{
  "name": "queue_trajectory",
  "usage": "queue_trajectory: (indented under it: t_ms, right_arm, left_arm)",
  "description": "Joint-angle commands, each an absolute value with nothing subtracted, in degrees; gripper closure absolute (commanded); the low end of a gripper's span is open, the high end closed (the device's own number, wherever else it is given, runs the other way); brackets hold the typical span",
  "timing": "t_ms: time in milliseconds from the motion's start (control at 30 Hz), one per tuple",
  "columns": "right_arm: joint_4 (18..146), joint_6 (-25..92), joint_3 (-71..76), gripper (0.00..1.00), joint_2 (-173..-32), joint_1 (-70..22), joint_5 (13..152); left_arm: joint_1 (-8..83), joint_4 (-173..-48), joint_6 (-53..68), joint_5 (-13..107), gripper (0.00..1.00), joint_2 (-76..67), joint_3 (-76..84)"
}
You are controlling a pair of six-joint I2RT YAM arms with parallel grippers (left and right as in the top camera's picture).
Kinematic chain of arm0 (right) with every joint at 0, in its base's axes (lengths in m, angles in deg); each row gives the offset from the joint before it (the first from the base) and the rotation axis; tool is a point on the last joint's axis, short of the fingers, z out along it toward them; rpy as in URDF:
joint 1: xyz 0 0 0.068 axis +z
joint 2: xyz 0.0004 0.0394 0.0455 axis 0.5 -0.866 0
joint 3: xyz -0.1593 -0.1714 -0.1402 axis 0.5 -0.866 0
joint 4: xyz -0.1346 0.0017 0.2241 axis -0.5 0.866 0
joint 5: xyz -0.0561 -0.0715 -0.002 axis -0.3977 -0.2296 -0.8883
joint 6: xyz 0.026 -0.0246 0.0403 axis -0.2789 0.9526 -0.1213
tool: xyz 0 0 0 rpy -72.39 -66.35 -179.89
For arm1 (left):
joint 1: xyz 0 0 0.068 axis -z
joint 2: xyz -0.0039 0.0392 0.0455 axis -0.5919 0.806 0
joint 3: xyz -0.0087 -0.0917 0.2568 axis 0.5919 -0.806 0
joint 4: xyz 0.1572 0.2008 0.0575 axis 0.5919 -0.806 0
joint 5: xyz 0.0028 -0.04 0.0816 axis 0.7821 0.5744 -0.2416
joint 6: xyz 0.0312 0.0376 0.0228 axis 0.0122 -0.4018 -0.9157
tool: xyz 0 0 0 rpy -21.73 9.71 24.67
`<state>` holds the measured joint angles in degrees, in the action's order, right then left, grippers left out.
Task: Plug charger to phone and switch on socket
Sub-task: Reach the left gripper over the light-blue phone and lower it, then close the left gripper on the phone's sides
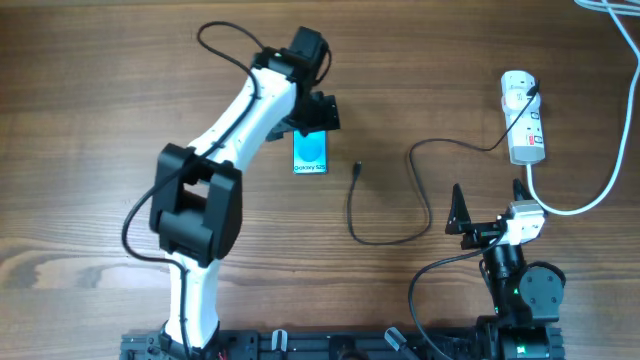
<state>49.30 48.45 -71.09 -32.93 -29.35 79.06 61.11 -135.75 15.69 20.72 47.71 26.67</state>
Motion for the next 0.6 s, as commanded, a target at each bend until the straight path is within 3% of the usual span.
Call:
queue_trajectory:
  t_ms: [0, 567]
  right_arm:
    - [49.1, 49.1, -71.2, 0.00, -32.5, -29.4, 78.1]
    - [49.1, 49.1, -71.2, 0.00, -32.5, -29.4, 78.1]
  left_arm:
    - [61.7, -133.8, 16.9, 18.6, 0.00, 50.5, 27.4]
    - [62.3, -132.5, 13.6, 18.8, 0.00, 54.5, 27.3]
